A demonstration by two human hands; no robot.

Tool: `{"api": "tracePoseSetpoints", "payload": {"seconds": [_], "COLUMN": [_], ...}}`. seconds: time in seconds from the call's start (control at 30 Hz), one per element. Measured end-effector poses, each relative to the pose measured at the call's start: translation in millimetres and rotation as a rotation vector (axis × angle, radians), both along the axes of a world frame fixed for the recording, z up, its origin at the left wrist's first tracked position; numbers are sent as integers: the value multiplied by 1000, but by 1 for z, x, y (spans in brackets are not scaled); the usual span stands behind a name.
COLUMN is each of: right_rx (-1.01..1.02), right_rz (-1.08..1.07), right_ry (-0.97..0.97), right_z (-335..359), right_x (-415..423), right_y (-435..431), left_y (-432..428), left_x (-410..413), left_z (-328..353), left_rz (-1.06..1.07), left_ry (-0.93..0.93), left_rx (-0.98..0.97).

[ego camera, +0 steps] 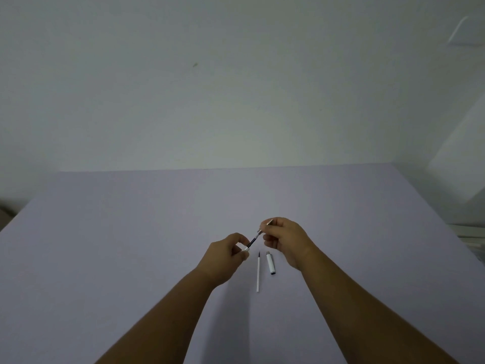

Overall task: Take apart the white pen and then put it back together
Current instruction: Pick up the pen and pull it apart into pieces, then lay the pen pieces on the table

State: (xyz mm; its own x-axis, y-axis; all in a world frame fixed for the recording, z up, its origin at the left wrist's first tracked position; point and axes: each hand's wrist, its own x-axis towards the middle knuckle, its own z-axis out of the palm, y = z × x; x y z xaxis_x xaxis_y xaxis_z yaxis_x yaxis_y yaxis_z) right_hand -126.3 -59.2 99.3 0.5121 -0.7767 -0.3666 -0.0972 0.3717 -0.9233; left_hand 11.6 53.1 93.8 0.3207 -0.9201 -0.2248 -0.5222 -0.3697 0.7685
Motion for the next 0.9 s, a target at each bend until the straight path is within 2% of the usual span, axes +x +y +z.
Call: {"api": "tracePoseSetpoints", "payload": {"seconds": [0.1, 0.27, 0.4, 0.43, 0.5, 0.6, 0.63, 0.73, 0.9], "right_rx": [113, 73, 64, 45, -70, -303, -344, -372, -383], "right_rz": [-171, 85, 40, 7, 3, 209, 264, 303, 197], "right_ry": [-99, 120, 133, 172, 380, 841, 938, 1006, 946], "right_z": [2, -10, -21, -25, -37, -56, -63, -80, -92], "right_x": [0, -2, 8, 8, 5, -7, -10, -14, -11], "right_y": [-7, -1, 3, 1, -6, -15, -15, -12, -7], "left_y": [1, -2, -6, -6, -6, -5, -5, -4, -3], "left_x": [2, -1, -2, -1, 2, 6, 7, 8, 10], "left_z": [-2, -6, -9, -10, -13, -18, -20, -28, -38], "left_rz": [92, 175, 179, 183, 194, 205, 206, 201, 194], "left_ry": [108, 251, 264, 267, 282, 295, 296, 284, 263], "left_rx": [-1, -19, -19, -19, -16, -3, 3, 27, 62]}}
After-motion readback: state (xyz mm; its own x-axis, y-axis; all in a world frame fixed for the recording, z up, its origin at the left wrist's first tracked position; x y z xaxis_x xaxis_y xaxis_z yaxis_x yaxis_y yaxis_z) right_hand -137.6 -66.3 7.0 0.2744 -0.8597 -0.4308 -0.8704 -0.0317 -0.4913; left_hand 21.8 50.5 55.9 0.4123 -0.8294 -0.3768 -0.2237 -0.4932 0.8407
